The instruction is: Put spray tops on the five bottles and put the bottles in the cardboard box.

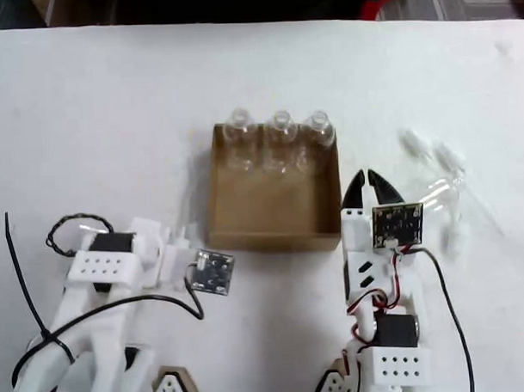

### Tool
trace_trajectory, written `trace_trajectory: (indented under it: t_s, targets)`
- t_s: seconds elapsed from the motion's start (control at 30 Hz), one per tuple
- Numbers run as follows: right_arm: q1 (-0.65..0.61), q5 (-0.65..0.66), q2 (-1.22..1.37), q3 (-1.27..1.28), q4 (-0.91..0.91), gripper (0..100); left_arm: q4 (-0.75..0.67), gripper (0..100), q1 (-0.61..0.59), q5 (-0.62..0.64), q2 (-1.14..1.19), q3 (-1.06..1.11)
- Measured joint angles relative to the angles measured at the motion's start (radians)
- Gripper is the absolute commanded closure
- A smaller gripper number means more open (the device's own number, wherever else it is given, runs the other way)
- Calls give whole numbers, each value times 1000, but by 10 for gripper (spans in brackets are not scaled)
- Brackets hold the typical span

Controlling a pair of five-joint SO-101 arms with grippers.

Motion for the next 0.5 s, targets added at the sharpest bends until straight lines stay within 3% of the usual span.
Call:
trace_trajectory:
  t_s: [0.13,0.27,0.5]
  targets:
    - [0,0,0,0,0,970,2,976,0,0,0,-2]
    - [0,0,0,0,0,970,126,977,0,38,-44,-98]
    - [0,0,0,0,0,970,365,977,41,262,-181,-371]
